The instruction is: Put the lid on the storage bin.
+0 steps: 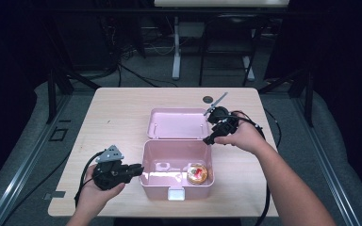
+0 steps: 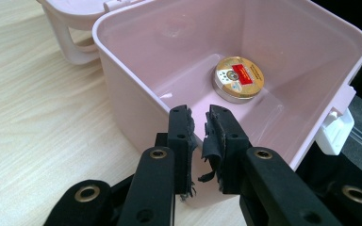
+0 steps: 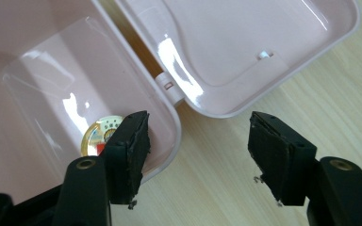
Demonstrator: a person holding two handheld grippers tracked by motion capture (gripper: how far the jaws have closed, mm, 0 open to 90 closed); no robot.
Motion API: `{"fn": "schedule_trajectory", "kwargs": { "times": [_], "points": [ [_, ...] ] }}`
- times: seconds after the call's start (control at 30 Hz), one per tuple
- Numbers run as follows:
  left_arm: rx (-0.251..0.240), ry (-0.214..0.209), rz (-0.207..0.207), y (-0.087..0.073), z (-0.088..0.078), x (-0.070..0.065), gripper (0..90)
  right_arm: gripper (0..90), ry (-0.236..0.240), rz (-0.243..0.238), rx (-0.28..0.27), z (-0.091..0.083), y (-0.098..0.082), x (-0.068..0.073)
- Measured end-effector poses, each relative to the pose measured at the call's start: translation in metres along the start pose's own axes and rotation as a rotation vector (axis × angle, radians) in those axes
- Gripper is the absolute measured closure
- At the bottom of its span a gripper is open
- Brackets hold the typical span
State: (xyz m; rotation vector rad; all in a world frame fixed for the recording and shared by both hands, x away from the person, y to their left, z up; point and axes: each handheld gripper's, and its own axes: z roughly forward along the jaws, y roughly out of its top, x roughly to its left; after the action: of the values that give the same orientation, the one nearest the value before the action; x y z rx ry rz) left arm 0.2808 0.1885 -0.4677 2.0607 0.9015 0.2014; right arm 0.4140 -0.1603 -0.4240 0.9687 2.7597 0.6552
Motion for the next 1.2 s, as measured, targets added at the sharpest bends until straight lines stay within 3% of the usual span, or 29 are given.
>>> {"fn": "schedule_trajectory", "kwargs": {
  "times": [0.2,0.57,0.67,0.9,1.2],
  "points": [
    [-0.004,0.006,0.009,-0.001,0.000,-0.001,79.4,36.7,-0.036,0.041,-0.014,0.009,-0.003,-0.006],
    [0.000,0.019,0.041,0.000,0.000,-0.002,78.9,35.4,-0.086,0.102,-0.106,0.010,-0.001,-0.016],
    [0.000,0.025,0.037,0.000,0.001,-0.003,78.9,43.2,-0.055,0.164,-0.142,0.011,-0.001,-0.019],
    [0.004,0.031,0.035,0.000,0.001,-0.005,78.9,46.9,-0.060,0.192,-0.159,0.017,-0.001,-0.022],
    [0.006,0.034,0.043,0.001,0.001,-0.005,79.0,49.7,-0.108,0.232,-0.182,0.025,0.000,-0.028]
  ]
}}
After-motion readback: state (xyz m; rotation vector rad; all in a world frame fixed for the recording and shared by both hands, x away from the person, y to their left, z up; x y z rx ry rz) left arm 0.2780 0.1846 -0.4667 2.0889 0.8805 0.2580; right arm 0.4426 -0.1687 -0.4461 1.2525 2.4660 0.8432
